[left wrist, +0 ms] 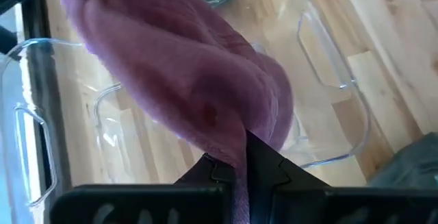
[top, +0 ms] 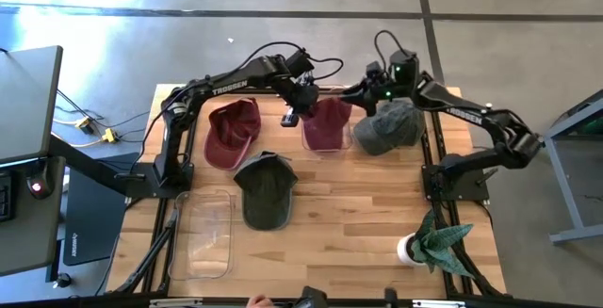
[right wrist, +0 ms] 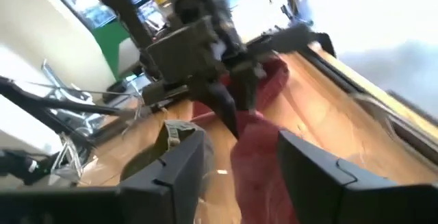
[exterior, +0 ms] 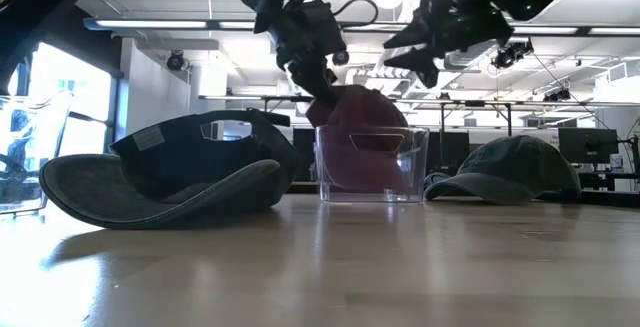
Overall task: Pick & Place hat
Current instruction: Put the bottom maroon cap into the top transparent bin
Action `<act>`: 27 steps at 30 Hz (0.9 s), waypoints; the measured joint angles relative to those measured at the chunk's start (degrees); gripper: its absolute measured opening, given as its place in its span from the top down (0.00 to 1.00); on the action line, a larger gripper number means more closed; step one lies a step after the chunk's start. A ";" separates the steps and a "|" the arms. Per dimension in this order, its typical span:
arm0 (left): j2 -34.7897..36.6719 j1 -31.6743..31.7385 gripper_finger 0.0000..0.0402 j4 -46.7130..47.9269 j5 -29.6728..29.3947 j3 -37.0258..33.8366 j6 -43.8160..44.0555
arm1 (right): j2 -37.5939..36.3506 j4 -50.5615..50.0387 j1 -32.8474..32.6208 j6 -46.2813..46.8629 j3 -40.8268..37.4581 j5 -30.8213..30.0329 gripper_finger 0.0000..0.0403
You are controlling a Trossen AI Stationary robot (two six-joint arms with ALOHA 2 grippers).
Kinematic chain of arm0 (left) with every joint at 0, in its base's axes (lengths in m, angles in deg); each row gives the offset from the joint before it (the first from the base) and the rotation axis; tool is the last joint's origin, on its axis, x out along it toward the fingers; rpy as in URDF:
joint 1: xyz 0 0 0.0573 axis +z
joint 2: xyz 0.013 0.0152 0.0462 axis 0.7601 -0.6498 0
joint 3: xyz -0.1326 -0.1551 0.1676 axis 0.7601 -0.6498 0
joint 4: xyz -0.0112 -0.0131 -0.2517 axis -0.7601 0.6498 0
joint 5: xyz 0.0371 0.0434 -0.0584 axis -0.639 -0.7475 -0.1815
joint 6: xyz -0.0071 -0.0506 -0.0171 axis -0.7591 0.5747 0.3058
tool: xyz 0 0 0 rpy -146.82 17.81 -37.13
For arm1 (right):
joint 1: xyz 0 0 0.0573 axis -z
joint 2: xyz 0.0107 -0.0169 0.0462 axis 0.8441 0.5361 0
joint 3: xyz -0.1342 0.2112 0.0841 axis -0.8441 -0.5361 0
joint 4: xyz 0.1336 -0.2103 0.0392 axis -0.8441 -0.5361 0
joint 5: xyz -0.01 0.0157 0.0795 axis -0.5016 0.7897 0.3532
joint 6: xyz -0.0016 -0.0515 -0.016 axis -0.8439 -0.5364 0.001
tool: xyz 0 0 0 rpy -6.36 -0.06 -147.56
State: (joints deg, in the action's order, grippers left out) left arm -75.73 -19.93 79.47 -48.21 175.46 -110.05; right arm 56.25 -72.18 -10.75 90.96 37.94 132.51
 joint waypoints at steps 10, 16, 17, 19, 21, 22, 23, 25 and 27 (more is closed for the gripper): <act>0.00 -1.90 0.98 -4.38 -6.65 0.00 -0.17 | -0.23 -24.79 6.06 0.68 0.00 -10.91 0.72; 0.02 -2.60 0.98 -5.37 -8.12 0.00 -1.92 | 5.62 -27.56 7.28 0.12 0.00 -19.76 0.98; 0.02 -2.67 0.98 -5.32 -8.85 0.00 -2.05 | 6.81 -26.69 7.28 0.12 0.00 -20.61 0.97; 0.02 -2.70 0.98 -5.39 -9.54 0.00 -2.24 | 9.49 -23.40 7.27 1.11 0.00 -20.36 0.95; 0.02 -2.71 0.98 -5.37 -9.39 0.00 -2.60 | 11.56 -19.58 7.03 2.68 0.00 -17.80 0.94; 0.02 -2.65 0.98 -5.37 -9.21 0.00 -2.82 | 12.22 -17.53 6.84 3.43 0.00 -16.02 0.95; 0.02 -2.60 0.98 -5.39 -9.10 0.00 -3.20 | 12.63 -15.53 6.68 4.09 0.00 -14.01 0.97; -0.15 -2.60 0.98 -5.46 -9.10 0.00 -4.46 | 12.91 -13.22 6.12 4.35 0.00 -11.28 0.99; -1.21 -2.58 0.98 -6.54 -9.09 0.06 -5.51 | 12.92 -12.28 5.46 4.89 0.00 -10.10 0.99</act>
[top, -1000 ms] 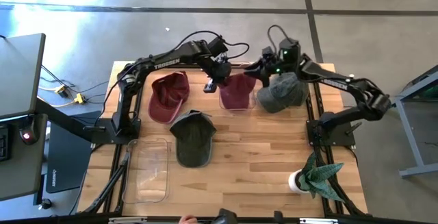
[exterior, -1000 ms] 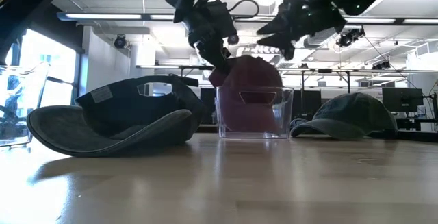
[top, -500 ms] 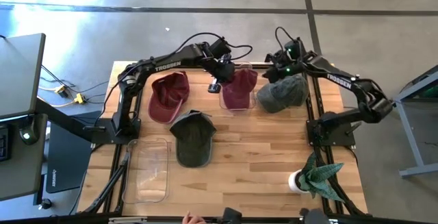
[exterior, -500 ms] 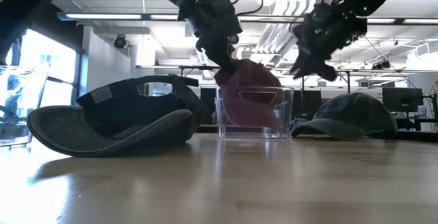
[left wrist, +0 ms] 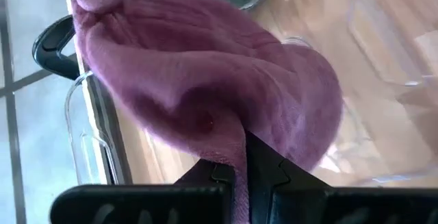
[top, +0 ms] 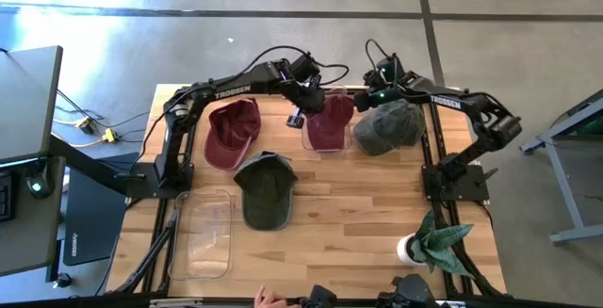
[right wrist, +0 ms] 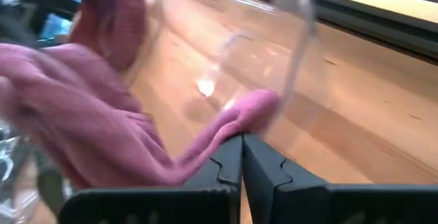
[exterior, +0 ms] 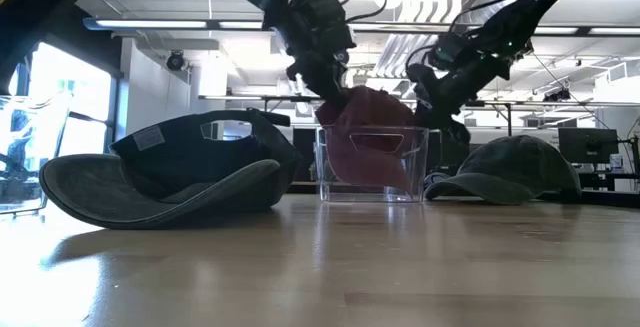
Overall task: Pick & Place hat
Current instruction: Put the bottom maroon cap into the top transparent bin
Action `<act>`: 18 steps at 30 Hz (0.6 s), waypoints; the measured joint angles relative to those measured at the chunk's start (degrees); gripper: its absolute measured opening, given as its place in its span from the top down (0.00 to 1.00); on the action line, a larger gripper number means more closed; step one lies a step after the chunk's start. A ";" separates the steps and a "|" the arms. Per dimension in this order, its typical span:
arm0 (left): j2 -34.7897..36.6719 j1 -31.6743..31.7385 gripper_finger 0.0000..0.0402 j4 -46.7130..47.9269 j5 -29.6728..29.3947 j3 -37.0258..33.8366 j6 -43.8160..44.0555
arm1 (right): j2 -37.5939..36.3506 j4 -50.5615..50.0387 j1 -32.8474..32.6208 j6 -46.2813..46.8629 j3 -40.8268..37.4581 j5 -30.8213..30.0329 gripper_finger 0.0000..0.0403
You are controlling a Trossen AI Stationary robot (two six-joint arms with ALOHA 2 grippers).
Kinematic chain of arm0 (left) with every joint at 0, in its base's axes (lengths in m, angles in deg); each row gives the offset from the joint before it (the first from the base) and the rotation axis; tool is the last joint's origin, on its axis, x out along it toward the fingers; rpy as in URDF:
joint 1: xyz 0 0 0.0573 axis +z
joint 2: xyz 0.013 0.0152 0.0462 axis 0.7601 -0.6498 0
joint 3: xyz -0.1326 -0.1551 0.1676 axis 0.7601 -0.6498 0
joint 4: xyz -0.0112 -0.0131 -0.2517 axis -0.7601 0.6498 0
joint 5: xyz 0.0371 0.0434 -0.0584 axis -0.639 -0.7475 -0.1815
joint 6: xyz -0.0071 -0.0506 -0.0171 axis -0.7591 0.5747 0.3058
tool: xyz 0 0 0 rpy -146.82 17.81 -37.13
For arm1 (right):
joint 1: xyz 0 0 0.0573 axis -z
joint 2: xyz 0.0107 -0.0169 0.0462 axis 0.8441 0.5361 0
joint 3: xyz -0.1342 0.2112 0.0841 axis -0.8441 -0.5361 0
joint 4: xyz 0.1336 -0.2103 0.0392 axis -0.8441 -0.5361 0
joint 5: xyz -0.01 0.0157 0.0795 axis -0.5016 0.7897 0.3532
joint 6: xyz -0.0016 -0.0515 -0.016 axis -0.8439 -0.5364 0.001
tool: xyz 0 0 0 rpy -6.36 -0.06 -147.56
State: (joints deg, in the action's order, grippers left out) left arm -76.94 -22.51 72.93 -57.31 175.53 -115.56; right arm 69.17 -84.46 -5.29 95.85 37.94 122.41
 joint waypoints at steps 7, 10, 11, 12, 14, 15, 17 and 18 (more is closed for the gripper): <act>-2.74 0.39 0.98 -2.64 -0.58 -0.23 -2.18 | 1.29 0.05 -3.49 0.47 0.00 0.89 0.99; -3.87 0.43 0.98 -5.12 -0.80 0.08 -3.74 | 1.99 -0.04 -5.01 0.85 0.00 -1.01 0.99; -4.22 0.42 0.98 -6.13 -0.30 0.15 -4.12 | 2.03 -0.09 -5.45 1.26 0.00 -2.38 0.99; -4.48 0.42 0.98 -5.32 0.61 0.02 -4.28 | 2.03 -0.10 -5.73 1.65 0.00 -3.50 1.00; -4.71 0.71 0.98 -4.34 1.11 -0.30 -4.39 | 2.02 0.17 -6.09 2.31 0.00 -4.48 0.99; -4.71 0.81 0.98 -4.71 1.15 -0.24 -4.60 | 1.99 0.23 -6.19 2.72 0.00 -4.78 0.99; -4.45 0.86 0.98 -4.81 1.66 -0.02 -4.55 | 1.99 0.33 -6.22 3.33 0.00 -5.09 0.99; -4.45 1.00 0.98 -4.76 1.66 -0.02 -4.52 | 1.99 0.33 -6.22 3.38 0.00 -5.10 0.99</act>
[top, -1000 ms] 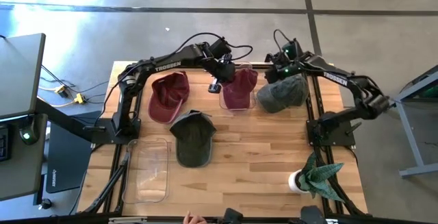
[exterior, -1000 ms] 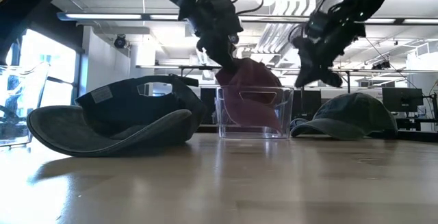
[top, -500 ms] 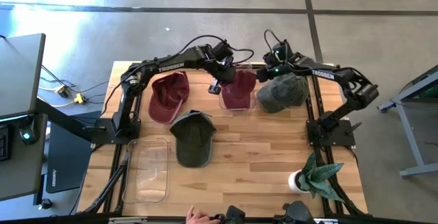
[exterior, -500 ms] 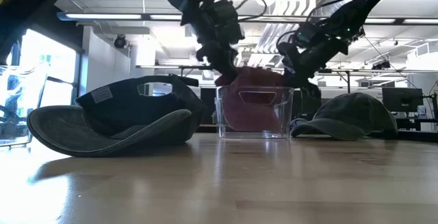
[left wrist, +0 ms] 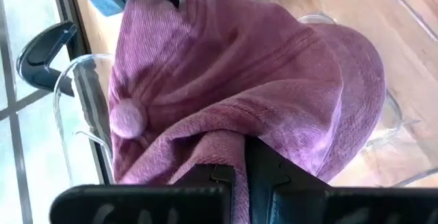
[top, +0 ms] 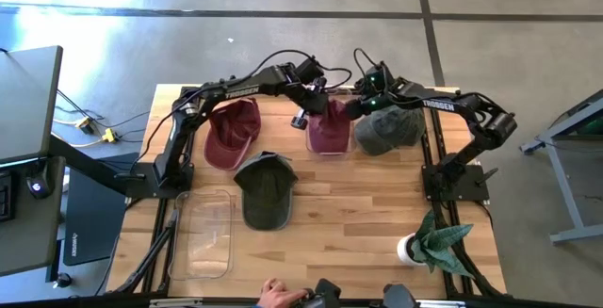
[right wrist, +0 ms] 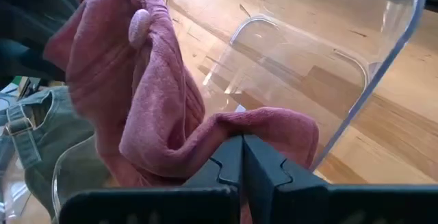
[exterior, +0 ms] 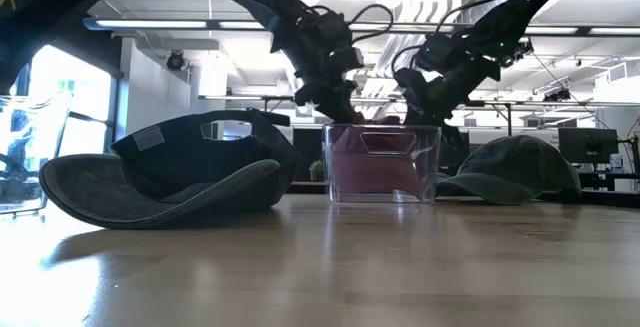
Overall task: Pick & Place hat
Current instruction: Put the bottom maroon cap into the top transparent bin
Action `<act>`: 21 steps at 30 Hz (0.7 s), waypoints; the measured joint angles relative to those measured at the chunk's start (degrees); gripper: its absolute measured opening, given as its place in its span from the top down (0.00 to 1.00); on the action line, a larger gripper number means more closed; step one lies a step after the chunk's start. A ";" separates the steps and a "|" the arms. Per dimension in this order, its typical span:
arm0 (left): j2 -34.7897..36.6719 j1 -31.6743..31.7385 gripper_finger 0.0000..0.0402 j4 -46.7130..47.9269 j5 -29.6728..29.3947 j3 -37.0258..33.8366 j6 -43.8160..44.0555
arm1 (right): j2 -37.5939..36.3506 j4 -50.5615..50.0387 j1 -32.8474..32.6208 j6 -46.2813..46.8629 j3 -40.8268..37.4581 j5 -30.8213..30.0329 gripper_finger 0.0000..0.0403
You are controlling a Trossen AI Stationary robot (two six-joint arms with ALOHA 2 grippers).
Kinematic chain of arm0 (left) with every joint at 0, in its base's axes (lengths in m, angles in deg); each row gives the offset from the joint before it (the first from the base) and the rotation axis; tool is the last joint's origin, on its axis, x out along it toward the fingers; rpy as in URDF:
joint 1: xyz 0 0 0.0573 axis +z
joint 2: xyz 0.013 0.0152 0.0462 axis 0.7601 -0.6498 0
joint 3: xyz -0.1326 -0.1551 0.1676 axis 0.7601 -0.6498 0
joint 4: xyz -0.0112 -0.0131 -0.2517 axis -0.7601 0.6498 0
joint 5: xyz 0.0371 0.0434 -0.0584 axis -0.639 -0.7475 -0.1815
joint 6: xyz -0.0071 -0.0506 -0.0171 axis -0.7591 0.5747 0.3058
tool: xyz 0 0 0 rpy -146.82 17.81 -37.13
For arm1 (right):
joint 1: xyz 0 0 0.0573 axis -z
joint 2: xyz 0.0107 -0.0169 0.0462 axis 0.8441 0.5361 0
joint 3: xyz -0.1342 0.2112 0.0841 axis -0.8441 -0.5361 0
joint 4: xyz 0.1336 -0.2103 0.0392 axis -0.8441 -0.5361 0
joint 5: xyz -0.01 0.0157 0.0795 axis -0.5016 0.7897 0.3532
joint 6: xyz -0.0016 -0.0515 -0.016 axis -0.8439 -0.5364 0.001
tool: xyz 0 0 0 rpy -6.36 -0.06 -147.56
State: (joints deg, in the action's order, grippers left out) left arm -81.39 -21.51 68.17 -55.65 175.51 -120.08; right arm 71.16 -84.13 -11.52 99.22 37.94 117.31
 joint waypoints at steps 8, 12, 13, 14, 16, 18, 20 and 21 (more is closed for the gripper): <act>-0.09 2.24 0.82 0.39 5.45 -0.02 5.27 | -0.04 -0.02 0.02 0.92 0.00 -1.90 0.99; -0.09 4.26 0.64 0.30 8.77 -0.02 9.98 | -0.04 -0.02 0.02 0.97 0.00 -1.89 1.00; -0.09 4.58 0.59 0.34 8.74 -0.02 10.55 | -0.04 -0.02 0.02 1.01 0.00 -1.88 0.99; -0.09 4.81 0.55 0.33 8.53 -0.02 11.05 | -0.04 -0.02 0.02 1.05 0.00 -1.88 0.99; -0.03 4.81 0.49 0.80 7.42 0.34 12.91 | -0.06 -0.02 0.02 1.01 0.00 -1.84 0.99; 0.59 5.35 0.44 3.38 7.27 1.72 15.21 | -0.07 -0.02 0.02 0.96 0.00 -1.79 1.00; 1.28 5.57 0.42 6.65 8.40 4.28 15.64 | -0.07 -0.02 0.02 0.95 0.00 -1.79 1.00; 1.45 5.90 0.42 8.43 9.02 5.45 15.58 | -0.07 -0.02 0.02 1.01 0.00 -1.79 0.99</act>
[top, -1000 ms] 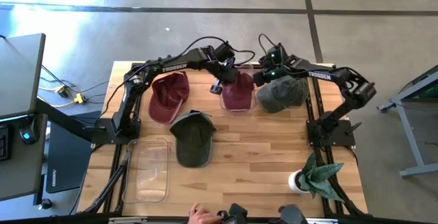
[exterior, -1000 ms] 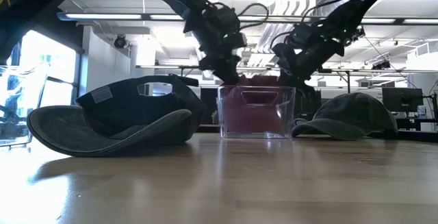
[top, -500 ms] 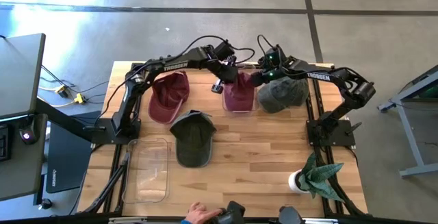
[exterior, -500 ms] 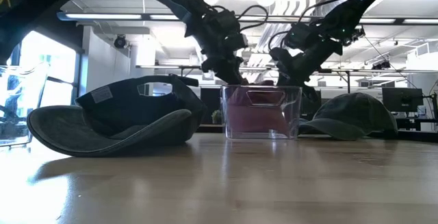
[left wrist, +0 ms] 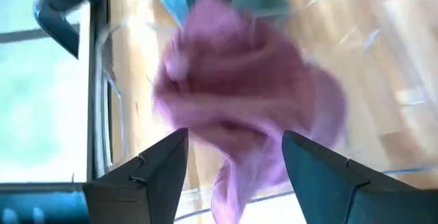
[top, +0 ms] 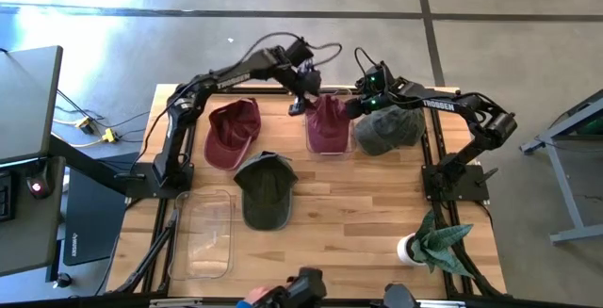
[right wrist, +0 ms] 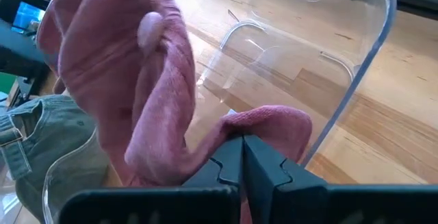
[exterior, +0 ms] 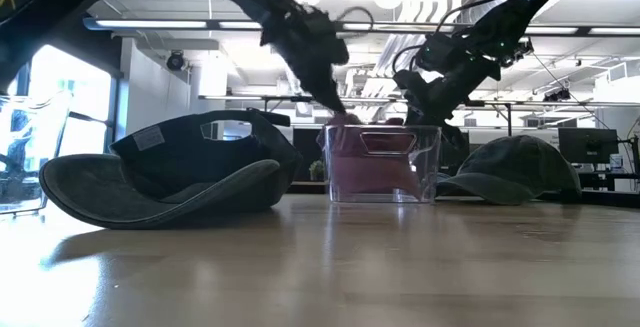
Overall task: Pick & Place hat
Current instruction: Put the bottom maroon cap into the top transparent bin
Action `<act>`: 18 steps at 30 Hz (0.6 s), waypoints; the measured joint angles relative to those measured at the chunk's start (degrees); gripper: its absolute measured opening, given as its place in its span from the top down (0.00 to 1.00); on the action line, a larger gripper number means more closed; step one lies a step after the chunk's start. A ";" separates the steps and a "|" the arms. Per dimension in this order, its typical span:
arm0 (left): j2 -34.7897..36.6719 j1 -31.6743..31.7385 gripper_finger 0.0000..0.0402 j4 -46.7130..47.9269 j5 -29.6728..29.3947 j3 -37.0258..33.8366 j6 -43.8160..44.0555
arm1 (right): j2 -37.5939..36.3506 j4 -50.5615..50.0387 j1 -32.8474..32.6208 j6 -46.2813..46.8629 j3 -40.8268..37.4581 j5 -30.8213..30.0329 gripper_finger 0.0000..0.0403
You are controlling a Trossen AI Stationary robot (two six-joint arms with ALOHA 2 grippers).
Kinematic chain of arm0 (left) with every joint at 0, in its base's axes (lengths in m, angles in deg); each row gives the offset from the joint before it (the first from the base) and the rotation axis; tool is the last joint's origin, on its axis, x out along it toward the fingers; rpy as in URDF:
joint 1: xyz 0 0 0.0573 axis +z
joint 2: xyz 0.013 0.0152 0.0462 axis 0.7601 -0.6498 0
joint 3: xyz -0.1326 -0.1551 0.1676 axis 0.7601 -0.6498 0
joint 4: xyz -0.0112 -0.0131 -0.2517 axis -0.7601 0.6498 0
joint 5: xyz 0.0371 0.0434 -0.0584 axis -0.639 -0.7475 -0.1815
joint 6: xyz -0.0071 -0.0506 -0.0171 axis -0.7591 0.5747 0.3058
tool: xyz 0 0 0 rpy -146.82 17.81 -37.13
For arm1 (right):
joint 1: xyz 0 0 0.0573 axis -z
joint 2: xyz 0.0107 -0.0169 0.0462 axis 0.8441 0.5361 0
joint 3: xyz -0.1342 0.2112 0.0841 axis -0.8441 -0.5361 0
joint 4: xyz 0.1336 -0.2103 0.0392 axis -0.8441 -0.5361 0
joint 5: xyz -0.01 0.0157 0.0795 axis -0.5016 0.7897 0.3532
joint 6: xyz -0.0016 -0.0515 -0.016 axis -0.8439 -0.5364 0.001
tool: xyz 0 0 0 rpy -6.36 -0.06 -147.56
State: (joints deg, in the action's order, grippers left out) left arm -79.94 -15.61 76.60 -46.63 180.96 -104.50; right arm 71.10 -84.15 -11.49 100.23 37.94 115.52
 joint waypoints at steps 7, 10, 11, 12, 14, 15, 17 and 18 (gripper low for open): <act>-0.29 1.18 0.53 10.13 -1.41 2.65 -0.37 | -0.04 -0.02 0.00 -0.33 0.00 0.02 0.99; -0.52 1.45 0.66 10.34 -2.06 2.63 -1.29 | -0.04 -0.02 0.00 -0.43 0.00 -0.07 0.99; -0.91 1.44 0.71 9.77 -2.03 2.67 -1.80 | -0.04 -0.02 0.00 -0.50 0.00 -0.08 0.99; -1.42 1.40 0.77 9.19 -1.87 2.74 -2.28 | -0.04 -0.02 0.00 -0.54 0.00 -0.11 0.99; -2.22 1.37 0.88 9.14 -1.39 2.62 -2.44 | -0.04 -0.02 0.00 -0.55 0.00 -0.11 1.00; -2.75 1.17 0.93 8.65 -1.00 2.57 -2.37 | -0.04 -0.02 0.00 -0.55 0.00 -0.11 0.99; -4.22 0.56 0.98 6.53 -0.45 2.81 -2.46 | -0.04 -0.01 0.00 -0.55 0.00 -0.11 0.99; -4.77 0.36 0.97 6.41 -0.30 2.72 -2.46 | -0.04 -0.02 0.00 -0.55 0.00 -0.11 0.99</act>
State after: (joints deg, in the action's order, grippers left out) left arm -84.71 -15.26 83.01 -46.93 183.68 -106.97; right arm 71.05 -84.17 -11.49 99.68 37.94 115.41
